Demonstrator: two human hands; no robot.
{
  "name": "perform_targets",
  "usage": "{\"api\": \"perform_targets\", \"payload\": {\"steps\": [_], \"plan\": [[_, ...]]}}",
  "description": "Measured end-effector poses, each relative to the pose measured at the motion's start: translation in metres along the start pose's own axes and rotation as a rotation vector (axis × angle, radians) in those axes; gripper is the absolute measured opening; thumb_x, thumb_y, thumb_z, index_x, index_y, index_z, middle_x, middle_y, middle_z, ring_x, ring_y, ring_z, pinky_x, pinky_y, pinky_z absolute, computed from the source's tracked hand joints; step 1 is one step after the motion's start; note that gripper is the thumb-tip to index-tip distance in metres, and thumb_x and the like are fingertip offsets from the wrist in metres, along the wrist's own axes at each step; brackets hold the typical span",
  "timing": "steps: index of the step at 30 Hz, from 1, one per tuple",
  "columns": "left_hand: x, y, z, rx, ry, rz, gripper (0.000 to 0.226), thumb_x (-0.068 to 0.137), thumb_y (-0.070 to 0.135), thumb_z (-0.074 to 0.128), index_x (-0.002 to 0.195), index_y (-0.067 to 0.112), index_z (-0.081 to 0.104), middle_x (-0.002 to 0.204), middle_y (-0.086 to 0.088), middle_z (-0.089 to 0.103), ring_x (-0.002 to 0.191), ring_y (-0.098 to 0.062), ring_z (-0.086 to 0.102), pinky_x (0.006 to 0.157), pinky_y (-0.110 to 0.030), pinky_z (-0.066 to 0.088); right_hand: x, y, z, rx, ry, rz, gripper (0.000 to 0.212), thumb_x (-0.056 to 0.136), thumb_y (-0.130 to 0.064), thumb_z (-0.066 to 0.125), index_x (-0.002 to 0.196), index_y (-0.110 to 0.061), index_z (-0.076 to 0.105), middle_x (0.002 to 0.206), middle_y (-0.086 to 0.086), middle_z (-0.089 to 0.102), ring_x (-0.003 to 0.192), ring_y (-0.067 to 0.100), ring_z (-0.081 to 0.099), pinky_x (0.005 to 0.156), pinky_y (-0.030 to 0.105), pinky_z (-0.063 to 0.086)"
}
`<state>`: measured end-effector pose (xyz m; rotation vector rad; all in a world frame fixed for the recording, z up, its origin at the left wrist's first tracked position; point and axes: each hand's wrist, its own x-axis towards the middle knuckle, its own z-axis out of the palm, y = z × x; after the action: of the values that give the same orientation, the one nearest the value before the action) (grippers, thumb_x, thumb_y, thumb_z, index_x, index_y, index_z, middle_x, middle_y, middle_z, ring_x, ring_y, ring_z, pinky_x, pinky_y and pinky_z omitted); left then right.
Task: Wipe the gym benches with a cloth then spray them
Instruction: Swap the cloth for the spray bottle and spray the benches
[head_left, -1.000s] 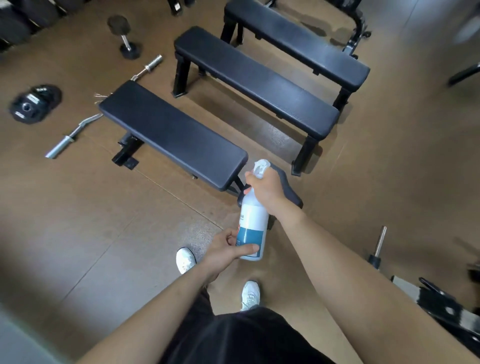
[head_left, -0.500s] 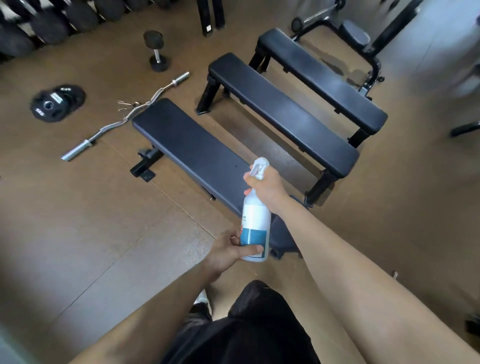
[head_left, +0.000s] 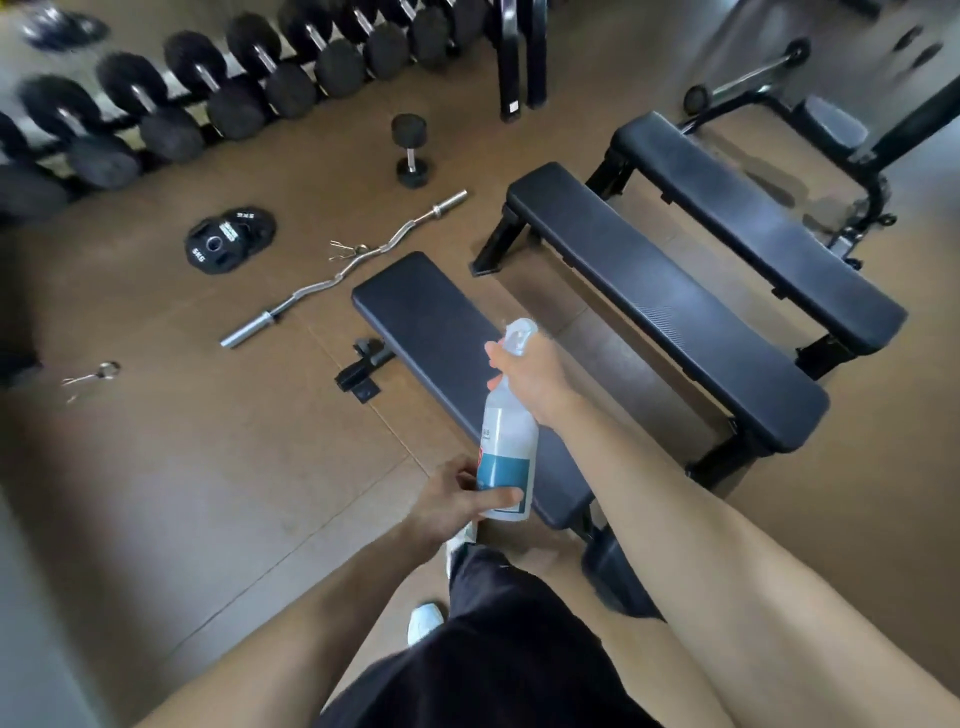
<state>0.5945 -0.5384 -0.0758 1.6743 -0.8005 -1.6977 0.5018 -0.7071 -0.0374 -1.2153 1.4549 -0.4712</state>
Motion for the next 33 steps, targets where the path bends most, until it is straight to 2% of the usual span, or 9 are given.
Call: {"api": "perform_targets", "payload": {"steps": [3, 7, 11, 17, 21, 26, 28, 30, 33], "plan": [[0.032, 0.022, -0.023, 0.011, 0.042, -0.02, 0.077, 0.049, 0.063, 0.086, 0.11, 0.021, 0.062, 0.108, -0.003, 0.07, 0.102, -0.018, 0.069, 0.085, -0.033, 0.061, 0.042, -0.025, 0.015, -0.023, -0.025, -0.025, 0.028, 0.096, -0.034, 0.065, 0.112, -0.012, 0.058, 0.088, 0.001, 0.068, 0.057, 0.011, 0.069, 0.061, 0.029, 0.056], [0.065, 0.044, -0.051, -0.05, 0.092, -0.038, 0.077, 0.053, 0.057, 0.088, 0.112, 0.017, 0.061, 0.108, -0.007, 0.069, 0.101, -0.02, 0.07, 0.079, -0.027, 0.058, 0.09, -0.057, 0.037, -0.063, -0.114, -0.077, 0.027, 0.095, -0.031, 0.066, 0.117, -0.016, 0.057, 0.098, -0.004, 0.066, 0.053, 0.005, 0.069, 0.045, 0.016, 0.049], [0.087, 0.06, -0.076, -0.104, 0.126, -0.034, 0.079, 0.052, 0.054, 0.089, 0.115, 0.016, 0.06, 0.11, -0.009, 0.068, 0.102, -0.022, 0.07, 0.077, -0.025, 0.057, 0.123, -0.084, 0.057, -0.09, -0.163, -0.105, 0.025, 0.095, -0.029, 0.066, 0.117, -0.019, 0.059, 0.099, -0.004, 0.065, 0.054, 0.003, 0.069, 0.044, 0.014, 0.048], [0.102, 0.067, -0.119, -0.052, 0.101, -0.029, 0.074, 0.054, 0.057, 0.087, 0.112, 0.019, 0.063, 0.107, -0.004, 0.071, 0.101, -0.018, 0.07, 0.077, -0.024, 0.056, 0.14, -0.095, 0.082, -0.155, -0.068, -0.066, 0.023, 0.097, -0.036, 0.062, 0.113, -0.02, 0.056, 0.096, -0.006, 0.066, 0.054, -0.002, 0.068, 0.043, 0.013, 0.045], [0.104, 0.059, -0.14, -0.043, 0.046, -0.055, 0.079, 0.051, 0.059, 0.091, 0.113, 0.019, 0.064, 0.109, -0.007, 0.072, 0.104, -0.022, 0.071, 0.089, -0.037, 0.061, 0.138, -0.097, 0.098, -0.13, -0.056, -0.039, 0.028, 0.094, -0.032, 0.068, 0.117, -0.022, 0.057, 0.101, -0.006, 0.064, 0.058, 0.002, 0.071, 0.045, 0.015, 0.049], [0.093, 0.045, -0.176, -0.034, -0.075, -0.047, 0.078, 0.049, 0.052, 0.094, 0.113, 0.017, 0.065, 0.11, -0.012, 0.071, 0.102, -0.026, 0.071, 0.082, -0.033, 0.061, 0.121, -0.098, 0.128, -0.066, 0.104, 0.062, 0.031, 0.094, -0.03, 0.066, 0.11, -0.004, 0.061, 0.086, 0.006, 0.069, 0.051, 0.013, 0.069, 0.058, 0.029, 0.057], [0.089, 0.041, -0.189, -0.001, -0.147, -0.062, 0.075, 0.051, 0.053, 0.094, 0.112, 0.02, 0.066, 0.109, -0.007, 0.073, 0.101, -0.022, 0.072, 0.079, -0.029, 0.058, 0.111, -0.095, 0.134, -0.046, 0.15, 0.085, 0.031, 0.095, -0.028, 0.066, 0.11, -0.001, 0.06, 0.084, 0.006, 0.067, 0.049, 0.013, 0.068, 0.054, 0.025, 0.055], [0.084, 0.036, -0.199, 0.05, -0.237, -0.079, 0.067, 0.057, 0.054, 0.094, 0.112, 0.024, 0.068, 0.107, 0.0, 0.075, 0.1, -0.017, 0.073, 0.085, -0.031, 0.058, 0.1, -0.088, 0.138, -0.011, 0.185, 0.099, 0.028, 0.094, -0.025, 0.069, 0.112, -0.005, 0.06, 0.096, 0.005, 0.067, 0.057, 0.017, 0.071, 0.053, 0.025, 0.055], [0.07, 0.031, -0.204, 0.122, -0.336, -0.091, 0.051, 0.072, 0.045, 0.091, 0.111, 0.02, 0.069, 0.106, 0.003, 0.076, 0.1, -0.012, 0.073, 0.091, -0.032, 0.06, 0.079, -0.074, 0.14, 0.019, 0.261, 0.152, 0.028, 0.09, -0.023, 0.073, 0.113, -0.013, 0.061, 0.107, 0.005, 0.067, 0.079, 0.027, 0.073, 0.069, 0.04, 0.064]]}}
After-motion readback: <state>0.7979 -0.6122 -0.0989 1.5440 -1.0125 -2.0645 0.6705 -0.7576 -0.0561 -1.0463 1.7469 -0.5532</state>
